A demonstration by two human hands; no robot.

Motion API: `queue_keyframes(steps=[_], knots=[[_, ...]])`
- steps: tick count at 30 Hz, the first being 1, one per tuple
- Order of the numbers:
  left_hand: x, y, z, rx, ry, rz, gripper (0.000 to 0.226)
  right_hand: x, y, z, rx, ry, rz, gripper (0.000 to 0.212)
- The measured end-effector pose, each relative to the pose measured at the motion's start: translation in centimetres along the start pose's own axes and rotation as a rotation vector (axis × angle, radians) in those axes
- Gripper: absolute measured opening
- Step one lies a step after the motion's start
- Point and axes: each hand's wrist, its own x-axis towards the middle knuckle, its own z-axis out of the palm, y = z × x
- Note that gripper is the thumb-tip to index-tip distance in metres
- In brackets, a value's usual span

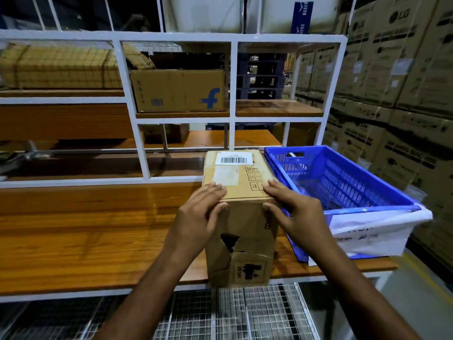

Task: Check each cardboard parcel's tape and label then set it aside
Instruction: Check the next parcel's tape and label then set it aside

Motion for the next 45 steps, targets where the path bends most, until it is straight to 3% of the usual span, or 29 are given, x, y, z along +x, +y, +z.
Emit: queue_keyframes(steps=[2,4,6,8,10,13,15,18,21,23,27,29,31,34,36,40,42,45], knots=[[0.0,-0.5,-0.1,-0.042,0.072,-0.007,0.038,-0.6,1.5,0.9,0.076,0.019,0.14,0.077],[-0.5,-1.1,-0.3,-0.066,0.152,-0.027,0.035,-1.7,3.5,2.6,0.093,-0.14,0.314,0.108],[-1.2,-2.2,-0.7,-0.086,0.241,-0.069,0.032,-2.9,5.8,4.6,0.058,-0.332,0.386,0.123],[-2.1,-3.8,-1.3,-0.109,0.334,-0.146,0.028,-4.3,7.1,6.5,0.085,-0.517,0.429,0.118],[-3.3,-5.4,-2.0,-0.152,0.407,-0.265,0.028,-5.6,7.6,8.3,0.276,-0.598,0.446,0.11],[-5.1,-7.5,-2.8,-0.185,0.423,-0.405,0.027,-6.3,7.9,10.5,0.512,-0.495,0.511,0.117],[-6.1,-8.7,-3.3,-0.208,0.379,-0.43,0.026,-5.8,7.7,10.9,0.449,-0.394,0.477,0.114],[-8.2,-10.6,-4.0,-0.112,0.19,-0.486,0.015,-4.6,6.8,9.7,0.247,-0.236,0.414,0.089],[-10.4,-11.6,-3.1,-0.002,-0.151,-0.574,0.044,-4.0,6.9,8.5,0.102,-0.175,0.34,0.079],[-11.7,-11.6,-1.7,-0.017,-0.269,-0.659,0.06,-3.9,6.9,8.3,0.009,-0.203,0.325,0.078],[-13.0,-11.7,0.5,0.023,-0.326,-0.736,0.068,-4.4,7.6,9.0,-0.144,-0.24,0.321,0.078],[-12.9,-11.0,0.7,0.031,-0.308,-0.762,0.085,-4.6,8.1,9.3,-0.159,-0.251,0.315,0.08],[-12.2,-9.5,0.7,0.079,-0.23,-0.696,0.111,-5.1,8.6,9.4,-0.134,-0.237,0.315,0.087],[-9.6,-6.4,0.9,0.401,-0.175,-0.405,0.113,-6.8,9.5,9.3,0.037,-0.161,0.399,0.106],[-7.2,-4.5,2.3,0.52,-0.326,-0.239,0.103,-8.3,9.9,9.6,0.159,-0.175,0.448,0.107],[-3.2,0.2,6.5,0.519,-0.68,0.067,0.101,-10.4,10.5,11.1,0.256,-0.232,0.514,0.069],[-1.7,3.0,8.4,0.577,-0.815,0.146,0.094,-10.6,10.7,11.3,0.239,-0.227,0.516,0.059],[0.0,6.2,10.1,0.679,-0.964,0.15,0.066,-10.7,11.0,11.2,0.207,-0.245,0.526,0.044]])
